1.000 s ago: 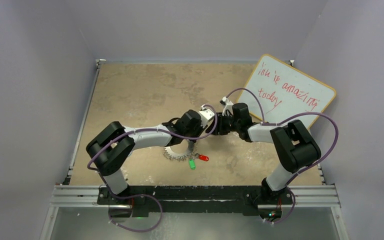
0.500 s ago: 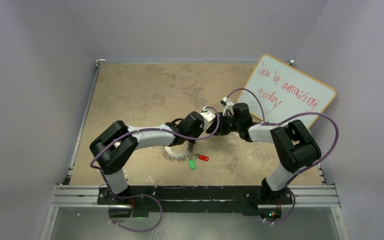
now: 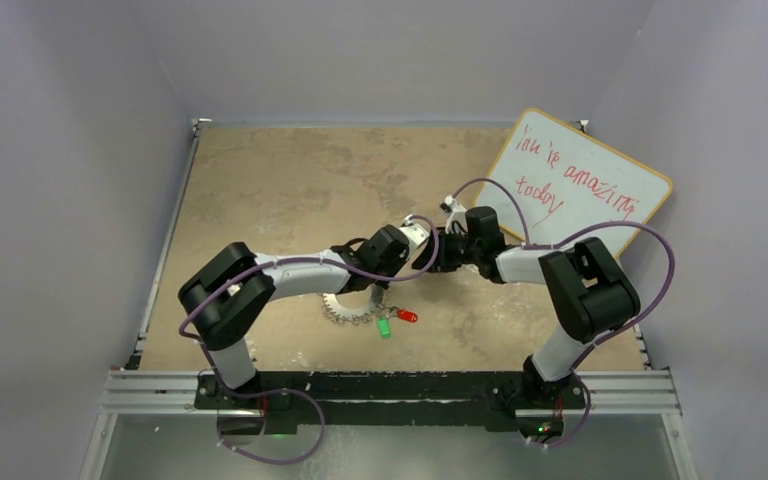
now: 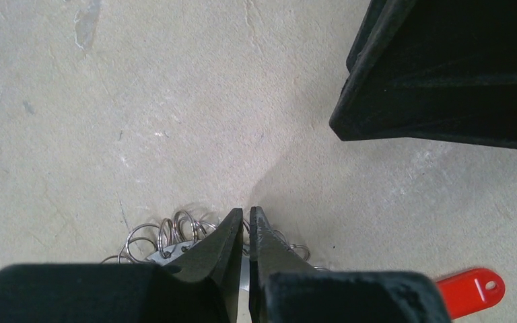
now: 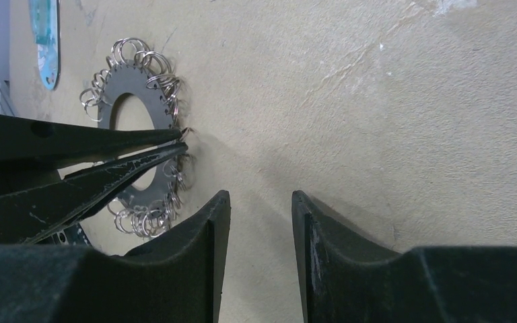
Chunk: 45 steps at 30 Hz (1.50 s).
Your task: Put the keys on the keyring
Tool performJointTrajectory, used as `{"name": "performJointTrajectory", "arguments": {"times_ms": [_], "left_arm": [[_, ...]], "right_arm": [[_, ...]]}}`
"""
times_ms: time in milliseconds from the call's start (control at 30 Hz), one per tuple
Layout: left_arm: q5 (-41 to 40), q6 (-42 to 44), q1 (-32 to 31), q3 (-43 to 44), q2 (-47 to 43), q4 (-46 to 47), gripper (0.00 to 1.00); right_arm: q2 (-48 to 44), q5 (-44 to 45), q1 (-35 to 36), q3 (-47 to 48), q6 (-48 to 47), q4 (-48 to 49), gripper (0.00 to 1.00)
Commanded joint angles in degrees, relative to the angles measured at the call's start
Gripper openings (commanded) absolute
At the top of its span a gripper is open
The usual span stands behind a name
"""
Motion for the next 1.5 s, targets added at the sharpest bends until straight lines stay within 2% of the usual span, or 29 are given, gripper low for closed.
{"name": "performJointTrajectory", "arguments": {"times_ms": [0,100,333,567,1100,1233,1467], "left_arm": [[-2.9,-1.2,-0.6,0.0,-3.3,-1.4,0.05],[-3.7,-1.4,-0.6,-0.2,-3.6,-1.8,0.06],[-3.5,-1.2,-1.5,-0.4,-3.8,-2.0,0.2],[-3.2,-1.1,-2.5,-1.2,-3.5,-1.4,0.26],[-7.2,-1.2,-2.6,-1.1,-2.7,-2.7,0.03],[-7.7,-1.1,-2.6,-1.2,-2.9,-3.0,0.0],[-6.5,-0.6,-2.6,-2.1,-6.3,-2.0,0.0]], "right_arm": [[1.0,-2.2,-0.2,1.4,-0.9,-0.1,0.42],[1.1,-2.5,-0.2,1.5,-1.1,-0.1,0.42],[1.4,-2.7,-0.2,2.0,-1.6,-0.6,0.42],[1.8,-3.0,-0.2,2.7,-2.3,-1.3,0.43],[1.4,-3.7,-0.2,2.4,-2.5,-1.1,0.43],[0.6,-3.8,-0.2,2.4,-2.9,-1.3,0.44],[-3.0,-4.4,-0.3,3.8,-5.4,-3.0,0.47]]}}
